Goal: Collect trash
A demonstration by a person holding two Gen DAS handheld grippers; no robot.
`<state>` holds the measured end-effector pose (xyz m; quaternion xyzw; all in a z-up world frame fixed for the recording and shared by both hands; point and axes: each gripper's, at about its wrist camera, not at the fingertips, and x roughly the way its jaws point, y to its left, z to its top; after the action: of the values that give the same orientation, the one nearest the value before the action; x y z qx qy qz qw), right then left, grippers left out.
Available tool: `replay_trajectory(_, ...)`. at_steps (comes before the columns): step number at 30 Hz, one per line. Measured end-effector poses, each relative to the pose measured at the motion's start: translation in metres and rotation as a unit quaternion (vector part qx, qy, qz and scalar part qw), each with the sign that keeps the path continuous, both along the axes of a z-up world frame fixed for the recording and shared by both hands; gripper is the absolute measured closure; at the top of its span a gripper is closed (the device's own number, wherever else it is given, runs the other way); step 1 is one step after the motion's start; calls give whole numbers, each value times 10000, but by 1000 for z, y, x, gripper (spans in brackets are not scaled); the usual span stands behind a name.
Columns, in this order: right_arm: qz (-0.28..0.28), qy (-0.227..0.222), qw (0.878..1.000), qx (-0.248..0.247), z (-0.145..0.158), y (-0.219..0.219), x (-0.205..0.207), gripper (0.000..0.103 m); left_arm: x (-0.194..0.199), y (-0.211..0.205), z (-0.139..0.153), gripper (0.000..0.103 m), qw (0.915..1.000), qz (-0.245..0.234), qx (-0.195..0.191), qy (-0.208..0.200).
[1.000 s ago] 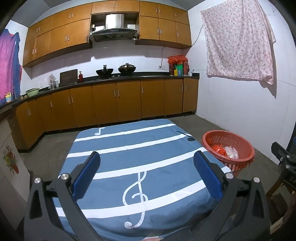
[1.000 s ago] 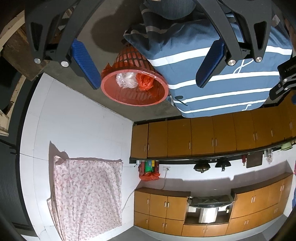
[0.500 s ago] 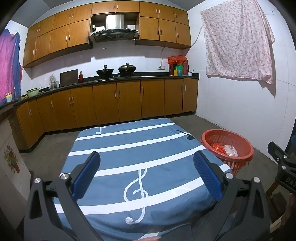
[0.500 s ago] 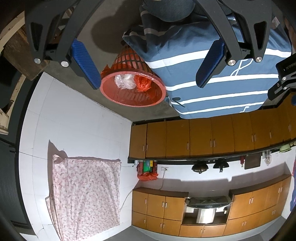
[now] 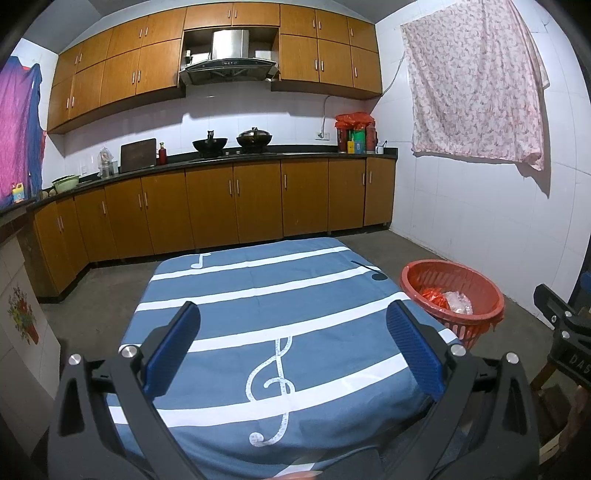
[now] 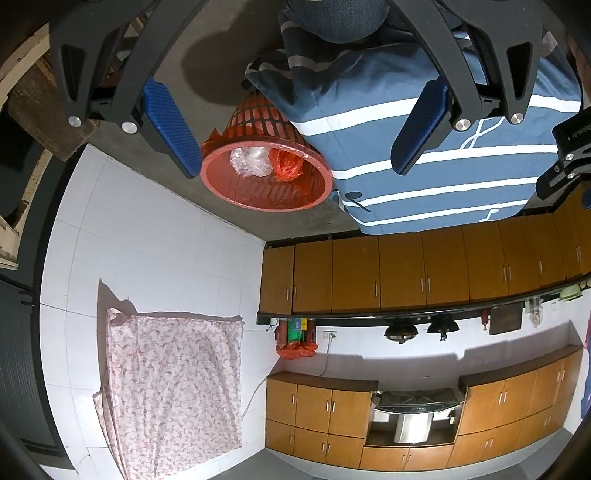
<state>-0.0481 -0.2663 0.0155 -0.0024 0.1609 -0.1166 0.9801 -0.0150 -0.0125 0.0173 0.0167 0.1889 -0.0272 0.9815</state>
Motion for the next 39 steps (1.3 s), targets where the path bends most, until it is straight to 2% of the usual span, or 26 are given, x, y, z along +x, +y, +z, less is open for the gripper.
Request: replay_trajectory(39,0,22,10000,11,1,1,0,2,2,-6,7,4,9999,43,-75,58)
